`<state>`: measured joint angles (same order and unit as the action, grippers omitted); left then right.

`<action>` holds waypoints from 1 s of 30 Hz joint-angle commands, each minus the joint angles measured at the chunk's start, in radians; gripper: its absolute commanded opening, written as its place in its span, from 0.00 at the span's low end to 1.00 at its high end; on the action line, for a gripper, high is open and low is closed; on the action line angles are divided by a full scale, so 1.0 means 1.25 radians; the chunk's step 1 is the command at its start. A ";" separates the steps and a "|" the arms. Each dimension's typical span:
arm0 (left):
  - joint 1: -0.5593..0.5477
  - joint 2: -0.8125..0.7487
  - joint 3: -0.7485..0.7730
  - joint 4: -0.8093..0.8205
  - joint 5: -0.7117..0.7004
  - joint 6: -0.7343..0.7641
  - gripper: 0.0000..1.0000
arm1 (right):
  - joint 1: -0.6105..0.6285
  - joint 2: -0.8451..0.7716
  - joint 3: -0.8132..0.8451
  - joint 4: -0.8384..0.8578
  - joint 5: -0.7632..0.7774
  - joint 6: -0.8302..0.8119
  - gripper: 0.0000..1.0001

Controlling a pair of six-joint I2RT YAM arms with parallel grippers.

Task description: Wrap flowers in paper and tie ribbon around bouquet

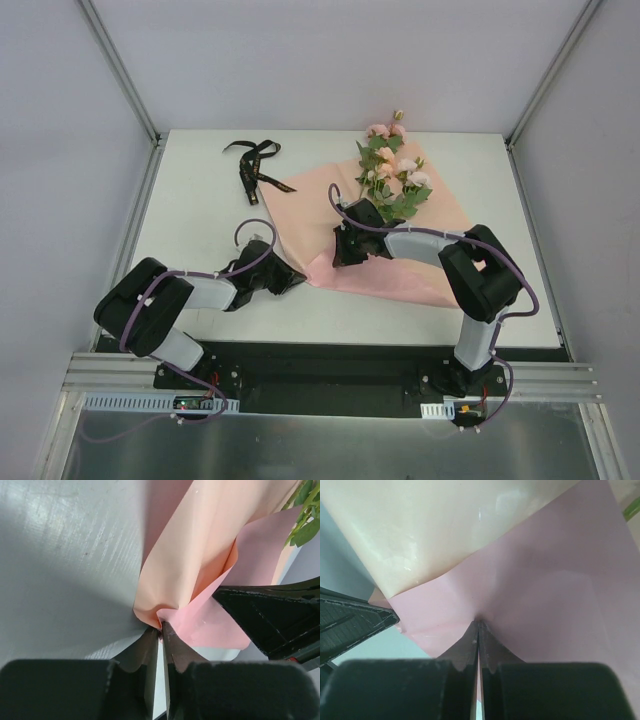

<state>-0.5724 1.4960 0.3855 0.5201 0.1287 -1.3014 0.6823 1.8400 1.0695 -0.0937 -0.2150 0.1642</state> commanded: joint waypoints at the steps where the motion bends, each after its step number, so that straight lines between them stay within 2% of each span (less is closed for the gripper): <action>1: -0.041 0.015 0.001 -0.039 -0.082 0.073 0.05 | 0.002 -0.024 -0.025 0.002 -0.005 0.001 0.00; 2: -0.045 0.012 0.009 -0.047 -0.086 0.083 0.00 | 0.002 -0.023 -0.026 0.001 -0.004 0.000 0.00; 5: -0.065 -0.019 0.035 -0.091 -0.099 0.118 0.00 | 0.002 -0.019 -0.030 -0.001 -0.007 0.007 0.00; 7: -0.083 -0.055 0.052 -0.119 -0.175 0.150 0.00 | 0.000 -0.021 -0.035 0.002 -0.008 0.013 0.00; 12: -0.133 -0.101 0.134 -0.226 -0.234 0.230 0.00 | -0.011 -0.017 -0.042 0.009 -0.021 0.027 0.00; 16: -0.153 -0.089 0.181 -0.236 -0.232 0.300 0.00 | -0.021 -0.015 -0.055 0.040 -0.051 0.044 0.00; 22: -0.179 -0.081 0.211 -0.257 -0.243 0.312 0.00 | -0.049 -0.018 -0.065 0.071 -0.135 0.103 0.00; 30: -0.223 -0.065 0.263 -0.279 -0.255 0.422 0.00 | -0.071 -0.066 -0.047 0.059 -0.191 0.129 0.00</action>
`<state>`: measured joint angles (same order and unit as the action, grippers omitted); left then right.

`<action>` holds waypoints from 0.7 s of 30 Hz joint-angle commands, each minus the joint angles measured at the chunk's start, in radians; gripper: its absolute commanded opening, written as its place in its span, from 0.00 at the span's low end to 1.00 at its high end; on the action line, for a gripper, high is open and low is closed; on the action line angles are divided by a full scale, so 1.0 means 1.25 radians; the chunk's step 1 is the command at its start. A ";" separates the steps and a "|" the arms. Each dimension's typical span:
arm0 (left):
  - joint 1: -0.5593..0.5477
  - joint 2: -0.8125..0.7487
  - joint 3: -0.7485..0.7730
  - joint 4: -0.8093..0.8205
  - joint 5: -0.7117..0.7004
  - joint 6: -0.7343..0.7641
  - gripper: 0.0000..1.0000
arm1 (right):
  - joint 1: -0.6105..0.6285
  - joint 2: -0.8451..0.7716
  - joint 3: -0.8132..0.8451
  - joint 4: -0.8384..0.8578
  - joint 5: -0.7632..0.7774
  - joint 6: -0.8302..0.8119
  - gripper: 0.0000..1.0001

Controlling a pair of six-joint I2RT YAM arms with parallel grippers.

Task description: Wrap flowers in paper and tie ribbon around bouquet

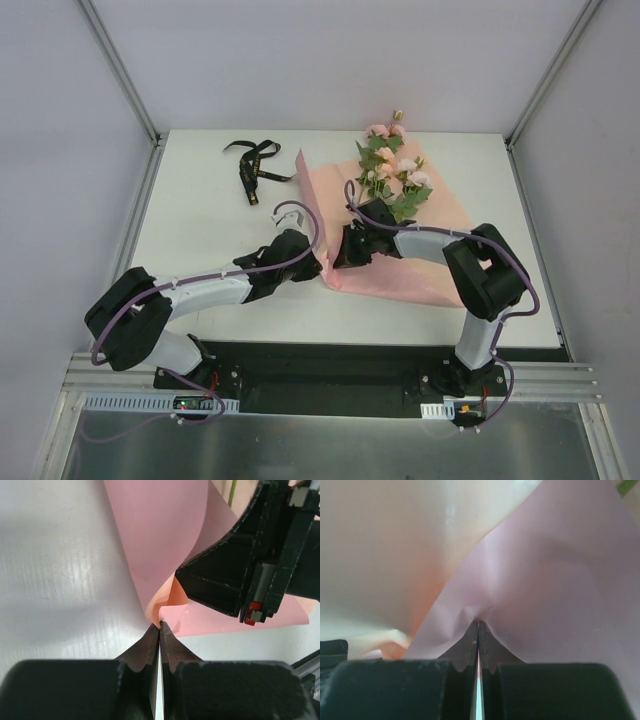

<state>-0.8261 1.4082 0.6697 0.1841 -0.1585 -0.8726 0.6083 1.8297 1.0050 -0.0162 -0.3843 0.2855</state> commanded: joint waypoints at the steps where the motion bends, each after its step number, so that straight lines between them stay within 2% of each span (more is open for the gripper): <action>1: -0.023 0.009 0.043 -0.010 -0.024 0.097 0.00 | -0.014 -0.067 0.001 -0.004 -0.052 0.034 0.00; 4: -0.032 0.015 0.072 -0.013 0.000 0.157 0.00 | -0.029 -0.098 0.003 -0.012 -0.084 0.045 0.00; 8: -0.036 0.029 0.093 -0.031 0.017 0.189 0.00 | -0.056 -0.179 -0.023 -0.057 -0.063 0.042 0.00; 12: -0.040 0.059 0.123 -0.033 0.073 0.233 0.00 | -0.123 -0.289 -0.097 -0.119 -0.039 0.002 0.00; 17: -0.051 0.114 0.175 -0.033 0.114 0.266 0.00 | -0.158 -0.449 -0.264 -0.183 0.025 -0.041 0.00; 21: -0.068 0.147 0.196 -0.032 0.124 0.295 0.00 | -0.203 -0.492 -0.333 -0.201 0.063 -0.038 0.00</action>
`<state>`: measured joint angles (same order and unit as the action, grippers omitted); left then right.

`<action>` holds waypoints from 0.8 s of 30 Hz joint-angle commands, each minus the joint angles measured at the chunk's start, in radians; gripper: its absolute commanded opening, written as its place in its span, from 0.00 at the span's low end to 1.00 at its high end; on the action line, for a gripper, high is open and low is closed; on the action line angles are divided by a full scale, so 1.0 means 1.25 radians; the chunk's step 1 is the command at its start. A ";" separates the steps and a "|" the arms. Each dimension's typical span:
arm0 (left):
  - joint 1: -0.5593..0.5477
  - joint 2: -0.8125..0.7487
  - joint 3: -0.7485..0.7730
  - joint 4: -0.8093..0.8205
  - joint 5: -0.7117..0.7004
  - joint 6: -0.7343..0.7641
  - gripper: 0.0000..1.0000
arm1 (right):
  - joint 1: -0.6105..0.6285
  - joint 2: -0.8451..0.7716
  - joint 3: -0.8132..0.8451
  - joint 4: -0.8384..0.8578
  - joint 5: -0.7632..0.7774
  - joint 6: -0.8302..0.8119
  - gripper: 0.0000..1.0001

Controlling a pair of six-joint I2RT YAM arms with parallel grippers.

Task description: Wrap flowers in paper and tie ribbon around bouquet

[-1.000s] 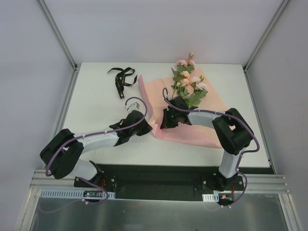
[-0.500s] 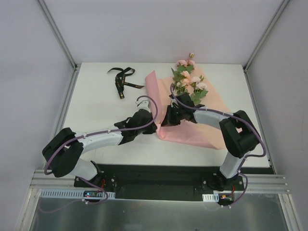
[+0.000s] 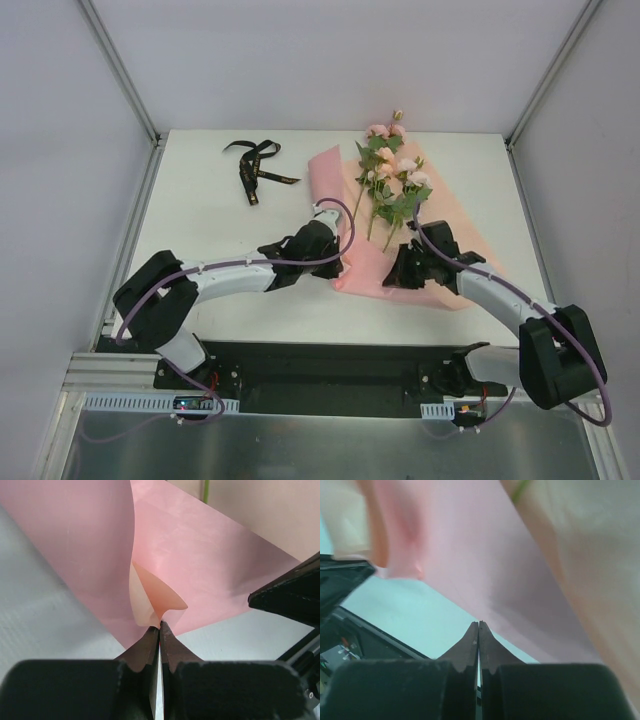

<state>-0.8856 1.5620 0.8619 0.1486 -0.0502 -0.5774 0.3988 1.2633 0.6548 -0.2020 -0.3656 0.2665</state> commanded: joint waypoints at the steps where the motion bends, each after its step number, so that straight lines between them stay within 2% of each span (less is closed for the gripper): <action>1: -0.023 0.030 0.048 -0.004 0.058 0.067 0.00 | -0.047 -0.039 -0.061 -0.052 0.050 -0.024 0.00; 7: -0.040 0.070 0.088 -0.002 0.120 0.127 0.00 | -0.087 0.056 -0.045 -0.043 0.061 -0.003 0.00; 13: -0.049 0.140 0.147 -0.004 0.227 0.153 0.00 | -0.102 0.153 -0.007 -0.024 0.057 -0.005 0.00; 19: -0.061 0.224 0.225 -0.007 0.326 0.147 0.00 | -0.123 0.170 -0.004 -0.013 0.041 -0.006 0.00; 24: -0.063 0.282 0.243 -0.007 0.353 0.123 0.00 | -0.141 0.152 -0.008 -0.025 0.038 -0.025 0.00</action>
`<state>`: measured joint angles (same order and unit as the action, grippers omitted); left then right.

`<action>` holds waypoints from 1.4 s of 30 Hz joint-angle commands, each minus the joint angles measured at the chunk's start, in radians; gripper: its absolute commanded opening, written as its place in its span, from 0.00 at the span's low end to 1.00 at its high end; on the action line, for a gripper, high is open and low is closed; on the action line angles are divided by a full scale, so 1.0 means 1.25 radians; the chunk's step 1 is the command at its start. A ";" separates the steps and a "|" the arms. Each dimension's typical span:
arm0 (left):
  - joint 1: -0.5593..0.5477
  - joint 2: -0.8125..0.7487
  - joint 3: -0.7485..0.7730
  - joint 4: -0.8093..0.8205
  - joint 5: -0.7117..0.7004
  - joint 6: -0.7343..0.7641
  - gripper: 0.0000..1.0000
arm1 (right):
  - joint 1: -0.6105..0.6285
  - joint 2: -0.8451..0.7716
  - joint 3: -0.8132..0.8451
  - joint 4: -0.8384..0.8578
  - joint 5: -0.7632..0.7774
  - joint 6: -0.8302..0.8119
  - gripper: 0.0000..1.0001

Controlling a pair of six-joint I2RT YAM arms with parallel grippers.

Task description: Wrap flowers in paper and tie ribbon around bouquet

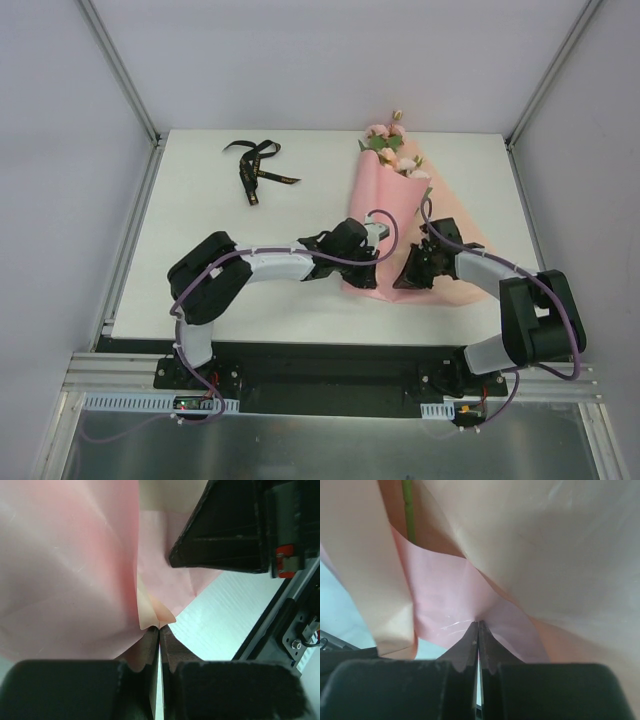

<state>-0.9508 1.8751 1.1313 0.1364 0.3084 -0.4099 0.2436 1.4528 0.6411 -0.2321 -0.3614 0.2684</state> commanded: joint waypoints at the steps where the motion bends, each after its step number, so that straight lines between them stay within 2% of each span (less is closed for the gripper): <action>1: -0.011 0.040 0.029 0.003 0.065 -0.011 0.00 | -0.018 -0.004 0.003 -0.001 0.036 -0.032 0.01; 6: -0.011 0.063 0.023 0.001 0.059 -0.022 0.00 | -0.022 -0.027 0.005 -0.016 0.018 -0.043 0.00; 14: -0.011 0.065 0.009 0.011 0.032 -0.029 0.17 | -0.023 -0.146 0.000 -0.092 0.024 -0.066 0.01; 16: -0.010 0.066 0.009 0.014 0.032 -0.028 0.21 | -0.023 -0.180 -0.018 -0.094 0.014 -0.064 0.09; 17: -0.010 0.065 0.008 0.014 0.035 -0.028 0.24 | -0.023 -0.205 -0.024 -0.087 0.001 -0.050 0.17; 19: -0.010 0.058 -0.002 0.036 0.044 -0.035 0.30 | -0.022 -0.212 -0.032 -0.043 -0.058 -0.025 0.24; 20: -0.010 0.054 -0.016 0.048 0.048 -0.038 0.35 | -0.016 -0.203 -0.025 -0.034 -0.071 -0.012 0.31; 24: -0.009 0.050 -0.045 0.111 0.067 -0.050 0.42 | -0.005 -0.182 0.003 -0.027 -0.089 -0.005 0.36; 25: -0.008 0.049 -0.045 0.111 0.078 -0.051 0.42 | -0.002 -0.182 0.005 -0.025 -0.092 0.001 0.35; 29: -0.008 0.030 -0.072 0.157 0.088 -0.053 0.44 | 0.031 -0.165 0.021 -0.018 -0.089 0.017 0.21; 35: -0.005 0.013 -0.075 0.165 0.127 -0.054 0.46 | 0.060 -0.038 0.044 -0.003 -0.064 0.007 0.03; 42: 0.029 -0.078 -0.120 0.173 0.163 -0.099 0.44 | 0.035 -0.022 0.021 -0.030 0.006 -0.042 0.00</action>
<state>-0.9443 1.9003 1.0180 0.3328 0.4549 -0.4911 0.3058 1.4391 0.6636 -0.2478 -0.4068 0.2588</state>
